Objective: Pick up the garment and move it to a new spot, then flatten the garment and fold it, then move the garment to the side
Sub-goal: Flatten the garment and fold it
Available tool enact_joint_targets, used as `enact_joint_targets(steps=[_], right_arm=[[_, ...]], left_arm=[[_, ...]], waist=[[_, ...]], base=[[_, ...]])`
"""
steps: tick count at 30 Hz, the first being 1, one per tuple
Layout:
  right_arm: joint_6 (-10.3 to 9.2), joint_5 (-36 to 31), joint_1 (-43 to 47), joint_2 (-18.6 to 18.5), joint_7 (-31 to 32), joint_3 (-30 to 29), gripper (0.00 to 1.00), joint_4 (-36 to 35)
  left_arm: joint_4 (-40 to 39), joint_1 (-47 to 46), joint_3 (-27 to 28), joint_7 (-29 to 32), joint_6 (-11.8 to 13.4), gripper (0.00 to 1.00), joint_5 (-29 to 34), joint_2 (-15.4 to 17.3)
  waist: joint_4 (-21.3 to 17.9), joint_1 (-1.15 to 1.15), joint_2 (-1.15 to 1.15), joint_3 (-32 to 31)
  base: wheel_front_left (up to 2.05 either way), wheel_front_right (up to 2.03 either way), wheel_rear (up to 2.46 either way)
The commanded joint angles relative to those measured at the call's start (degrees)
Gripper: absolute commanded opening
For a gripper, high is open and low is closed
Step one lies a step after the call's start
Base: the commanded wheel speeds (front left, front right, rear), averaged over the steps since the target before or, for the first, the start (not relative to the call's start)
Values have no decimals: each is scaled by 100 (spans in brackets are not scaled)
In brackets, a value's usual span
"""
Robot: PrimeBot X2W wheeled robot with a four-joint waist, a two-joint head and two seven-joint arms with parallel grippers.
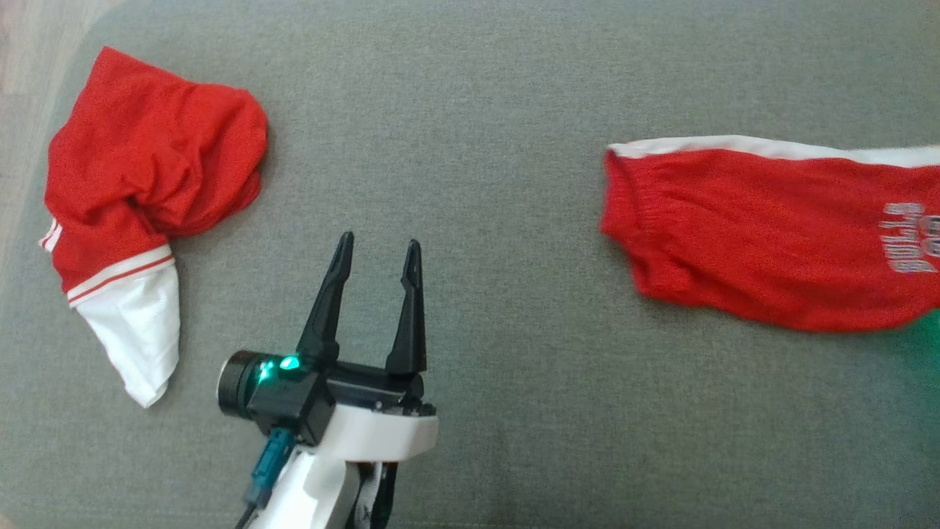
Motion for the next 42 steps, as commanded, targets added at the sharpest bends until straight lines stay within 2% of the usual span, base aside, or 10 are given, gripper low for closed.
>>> enact_joint_targets(steps=[1, 8, 14, 20, 21, 22, 23, 30, 38, 42], right_arm=[[-4, -24, 88, -264, -130, 101, 0, -111], [-4, -216, -66, -405, -472, 389, 0, -680], [-4, -531, -195, -4, -453, 901, 0, -1729], [-4, -832, 275, 600, -105, 1222, 0, -2754], [-4, -906, 396, 756, -74, 1265, 13, -2854], [-4, -918, 530, 948, -53, 1282, 69, -2927], [-4, -925, 655, 1137, -73, 1255, 100, -2969], [-4, -1532, 1376, 1832, -625, 662, 100, -3239], [-4, -2547, 2924, 2163, -656, -685, 100, -4694], [-4, -2732, 3496, 2271, -656, -969, 100, -5089]], left_arm=[[-241, -50, 251, -29, 34, 100, 96, -43], [-178, 195, 514, -29, -15, 100, 237, -77], [-90, 229, 524, -29, -83, 100, 224, -86], [-70, 275, 482, -29, -68, 100, 136, -87], [-64, 284, 479, -29, -64, 100, 123, -87], [-62, 289, 481, -29, -55, 100, 112, -87], [-59, 292, 482, -29, -49, 100, 106, -87], [46, 419, 583, -29, -37, 100, 62, -88], [273, 976, 889, -29, -184, 100, 47, -88], [254, 1292, 1092, -29, -236, 100, 98, -88]], waist=[[26, 1, 0, -5], [130, 1, 0, -29], [248, 1, 0, -157], [424, 1, 0, -237], [442, 1, 0, -246], [455, 1, 0, -255], [461, 1, 0, -269], [274, 1, 0, -619], [-101, 1, 0, -1333], [-231, 1, 0, -1582]], base=[[0, 0, 0], [0, 0, 0], [0, 0, 0], [0, 0, 0], [0, 0, 0], [0, 0, 0], [0, 0, 0], [0, 0, 0], [0, 0, 0], [0, 0, 0]])
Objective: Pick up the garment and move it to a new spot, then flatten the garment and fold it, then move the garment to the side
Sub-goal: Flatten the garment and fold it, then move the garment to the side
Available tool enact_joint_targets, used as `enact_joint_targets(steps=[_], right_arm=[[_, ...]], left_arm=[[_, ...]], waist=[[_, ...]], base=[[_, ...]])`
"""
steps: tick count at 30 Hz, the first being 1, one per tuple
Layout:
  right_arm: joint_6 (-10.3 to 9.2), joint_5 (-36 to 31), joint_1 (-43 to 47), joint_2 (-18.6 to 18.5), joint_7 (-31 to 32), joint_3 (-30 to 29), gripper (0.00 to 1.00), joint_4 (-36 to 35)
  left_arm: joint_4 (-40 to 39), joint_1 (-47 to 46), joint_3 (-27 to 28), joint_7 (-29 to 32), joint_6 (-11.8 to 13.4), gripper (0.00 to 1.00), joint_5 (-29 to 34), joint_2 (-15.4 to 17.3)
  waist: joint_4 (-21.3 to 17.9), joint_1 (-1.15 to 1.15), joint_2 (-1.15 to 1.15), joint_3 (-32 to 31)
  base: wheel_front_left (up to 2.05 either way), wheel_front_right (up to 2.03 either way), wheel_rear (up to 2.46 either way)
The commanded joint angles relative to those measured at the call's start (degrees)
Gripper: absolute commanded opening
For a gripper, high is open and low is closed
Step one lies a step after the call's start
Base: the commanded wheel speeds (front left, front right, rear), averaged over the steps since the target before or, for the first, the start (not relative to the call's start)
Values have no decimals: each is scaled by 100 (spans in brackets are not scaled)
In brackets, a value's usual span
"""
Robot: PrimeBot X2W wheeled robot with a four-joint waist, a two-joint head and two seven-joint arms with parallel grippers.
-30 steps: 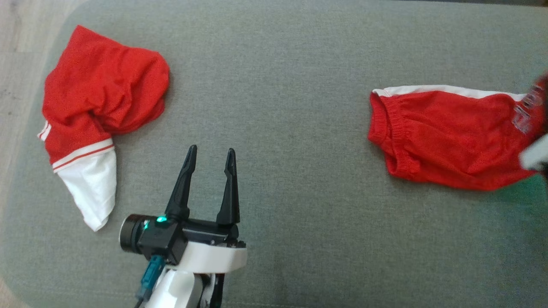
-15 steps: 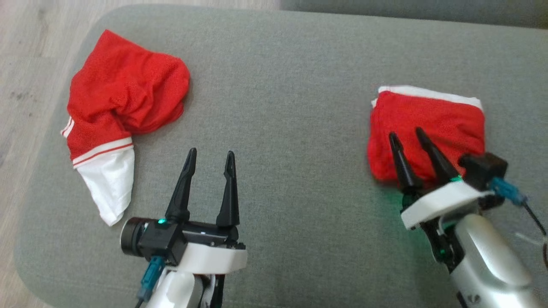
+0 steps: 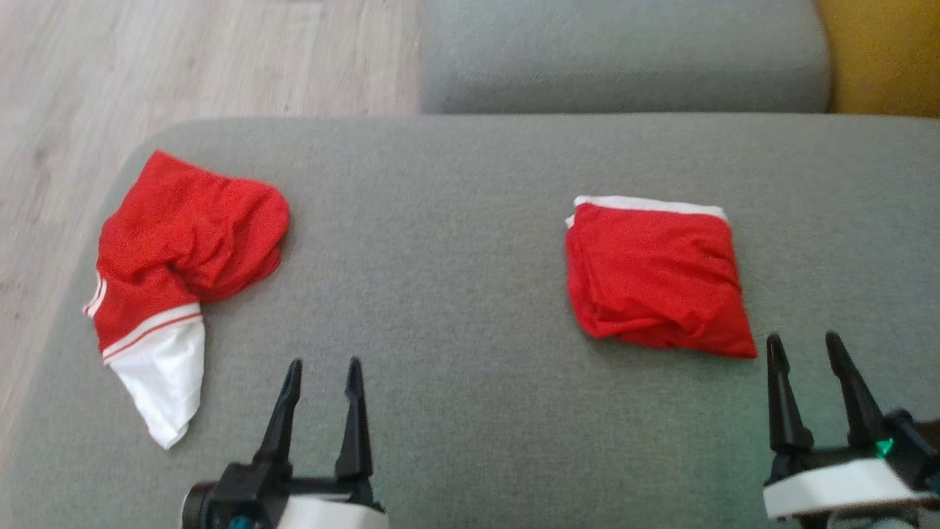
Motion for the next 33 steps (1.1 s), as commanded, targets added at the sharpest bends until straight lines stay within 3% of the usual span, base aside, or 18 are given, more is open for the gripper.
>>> enact_joint_targets(steps=[1, 8, 33], right_arm=[[-4, -51, -136, 0, -62, 78, 100, -301], [-4, -172, 392, 109, -63, -11, 100, -403], [-4, -379, 594, 229, -63, 47, 100, -209]], left_arm=[[-188, -72, 265, -29, -23, 100, 58, -20], [-43, 351, 502, -29, -107, 100, 136, -20], [221, 413, 660, -29, -272, 100, 482, -20]], waist=[[-176, 2, 0, -239], [-232, 2, 0, -579], [-188, 2, 0, -732]], base=[[0, 0, 0], [0, 0, 0], [0, 0, 0]])
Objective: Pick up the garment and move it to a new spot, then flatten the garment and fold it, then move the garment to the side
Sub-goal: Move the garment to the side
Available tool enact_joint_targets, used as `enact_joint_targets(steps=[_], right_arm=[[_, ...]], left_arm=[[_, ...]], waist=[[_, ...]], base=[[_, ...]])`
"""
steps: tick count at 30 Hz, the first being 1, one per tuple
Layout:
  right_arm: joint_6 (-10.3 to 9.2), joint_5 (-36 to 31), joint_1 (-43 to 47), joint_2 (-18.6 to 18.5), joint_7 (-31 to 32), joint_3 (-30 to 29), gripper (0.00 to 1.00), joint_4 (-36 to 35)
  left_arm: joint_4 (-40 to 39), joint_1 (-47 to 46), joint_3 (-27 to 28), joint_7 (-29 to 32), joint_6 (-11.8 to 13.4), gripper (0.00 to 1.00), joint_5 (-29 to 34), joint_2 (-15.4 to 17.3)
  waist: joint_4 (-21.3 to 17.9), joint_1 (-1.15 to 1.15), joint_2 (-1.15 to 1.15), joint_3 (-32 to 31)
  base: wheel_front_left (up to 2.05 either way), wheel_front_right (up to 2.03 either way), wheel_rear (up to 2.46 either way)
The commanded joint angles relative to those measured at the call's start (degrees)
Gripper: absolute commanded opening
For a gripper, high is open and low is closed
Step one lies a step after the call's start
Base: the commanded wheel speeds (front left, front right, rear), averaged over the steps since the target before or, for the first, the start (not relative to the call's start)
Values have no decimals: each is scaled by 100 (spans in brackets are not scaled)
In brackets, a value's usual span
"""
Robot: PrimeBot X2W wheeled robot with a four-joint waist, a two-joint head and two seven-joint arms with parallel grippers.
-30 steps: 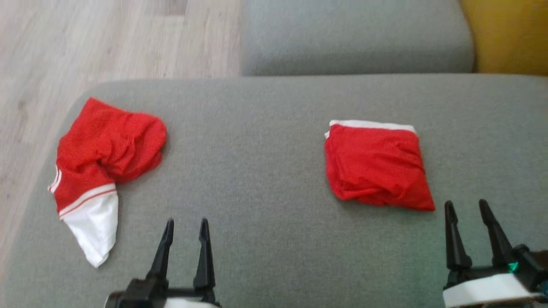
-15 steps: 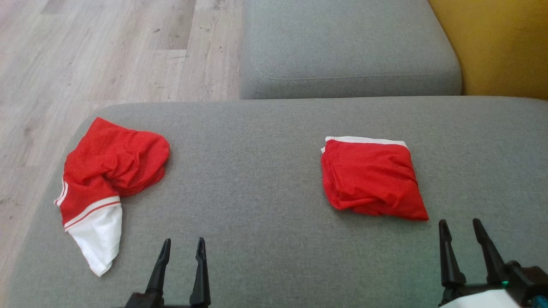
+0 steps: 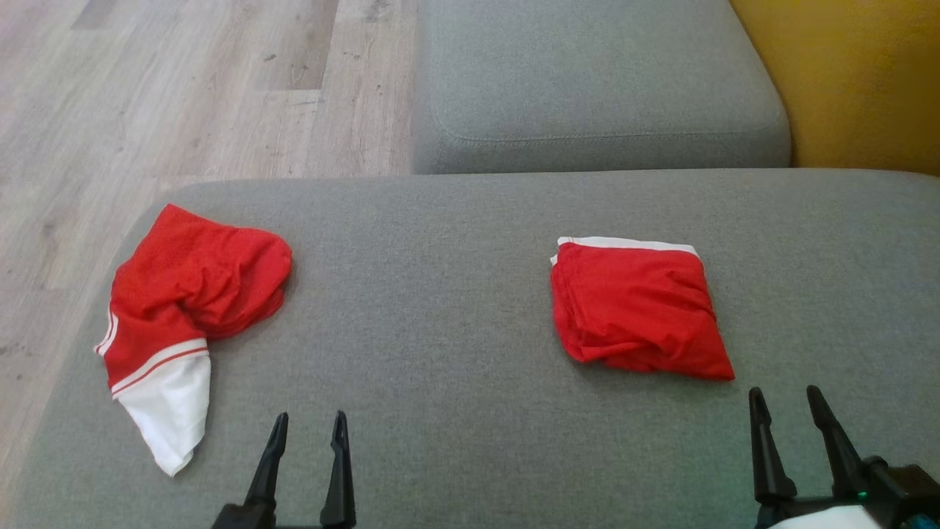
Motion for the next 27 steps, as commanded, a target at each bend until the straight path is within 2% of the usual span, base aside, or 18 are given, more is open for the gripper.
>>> enact_joint_targets(steps=[1, 12, 18, 23, 27], right_arm=[[-4, -37, -132, -77, -63, 127, 100, -156], [-4, -41, -164, -90, -63, 138, 100, -162], [-4, 115, -497, -173, -63, 274, 100, 41], [-4, 351, -1131, -329, -63, 310, 100, 432], [-4, 677, -1927, -587, -63, 387, 100, 1175]], left_arm=[[-159, -186, 210, -29, -21, 100, 31, -26], [-174, -174, 196, -29, -9, 100, 59, -26], [-255, -274, 113, -29, 45, 100, 112, -26], [-330, -469, -17, -29, 104, 100, 100, -26], [-371, -709, -122, -29, 167, 100, 62, -26]], waist=[[1, 0, 0, 3], [-63, 0, 0, 161], [-132, 0, 0, 509], [-127, 0, 0, 974], [-122, 0, 0, 1325]], base=[[0, 0, 0], [0, 0, 0], [0, 0, 0], [0, 0, 0], [0, 0, 0]])
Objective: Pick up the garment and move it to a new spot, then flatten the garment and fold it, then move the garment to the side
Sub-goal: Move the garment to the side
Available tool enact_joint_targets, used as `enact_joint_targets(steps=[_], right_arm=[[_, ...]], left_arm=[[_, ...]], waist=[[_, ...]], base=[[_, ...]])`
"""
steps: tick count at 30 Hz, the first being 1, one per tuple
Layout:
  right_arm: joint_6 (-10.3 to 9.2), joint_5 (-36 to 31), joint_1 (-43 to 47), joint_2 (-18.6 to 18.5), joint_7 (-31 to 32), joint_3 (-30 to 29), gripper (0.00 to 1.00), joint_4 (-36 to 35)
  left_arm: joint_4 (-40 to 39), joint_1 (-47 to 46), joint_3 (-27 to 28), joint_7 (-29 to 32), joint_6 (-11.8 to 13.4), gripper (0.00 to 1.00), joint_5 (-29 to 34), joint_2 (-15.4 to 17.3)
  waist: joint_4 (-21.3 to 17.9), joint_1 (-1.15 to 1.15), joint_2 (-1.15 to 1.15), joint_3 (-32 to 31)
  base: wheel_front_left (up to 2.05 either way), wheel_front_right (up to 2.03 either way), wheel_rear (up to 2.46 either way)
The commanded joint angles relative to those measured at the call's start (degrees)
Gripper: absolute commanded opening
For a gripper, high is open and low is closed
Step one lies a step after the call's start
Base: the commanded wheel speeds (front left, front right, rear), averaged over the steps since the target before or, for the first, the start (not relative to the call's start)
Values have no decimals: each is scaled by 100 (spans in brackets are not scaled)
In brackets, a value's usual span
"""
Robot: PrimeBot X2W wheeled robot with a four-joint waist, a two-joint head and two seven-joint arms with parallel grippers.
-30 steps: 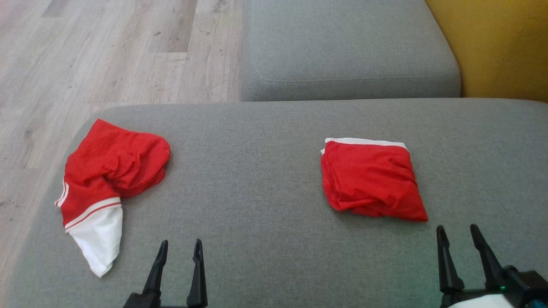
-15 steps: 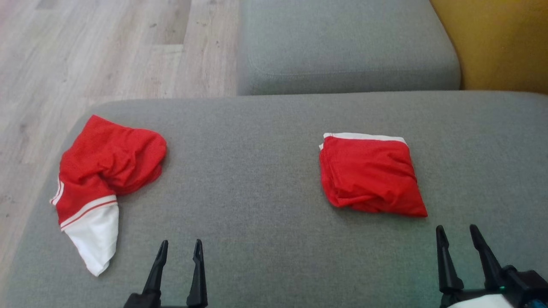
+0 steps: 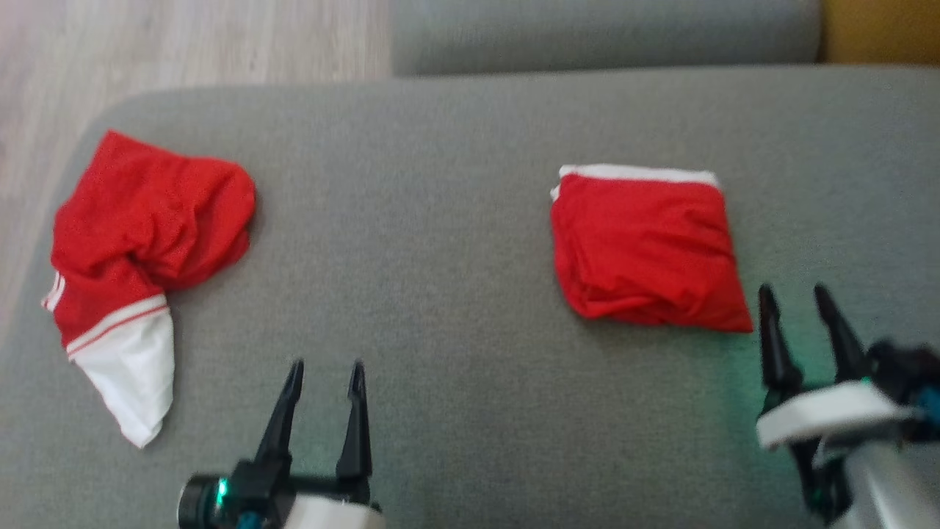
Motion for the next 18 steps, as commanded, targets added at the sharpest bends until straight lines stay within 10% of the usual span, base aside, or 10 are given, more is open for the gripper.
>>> enact_joint_targets(steps=[1, 16, 18], right_arm=[[-4, 141, -466, -244, -39, 186, 100, 199], [-4, 2257, -2382, -1097, 836, 1699, 100, 1927], [-4, 2500, -2449, -1118, 862, 1939, 15, 2008]], left_arm=[[-187, -326, 92, -29, 44, 100, -27, -20], [-209, -975, -151, -29, 196, 100, -101, -20], [-209, -1009, -142, -29, 211, 100, -100, -20]], waist=[[11, -2, 0, 295], [265, -2, 0, 1217], [251, -2, 0, 1258]], base=[[0, 0, 0], [0, 0, 0], [0, 0, 0]])
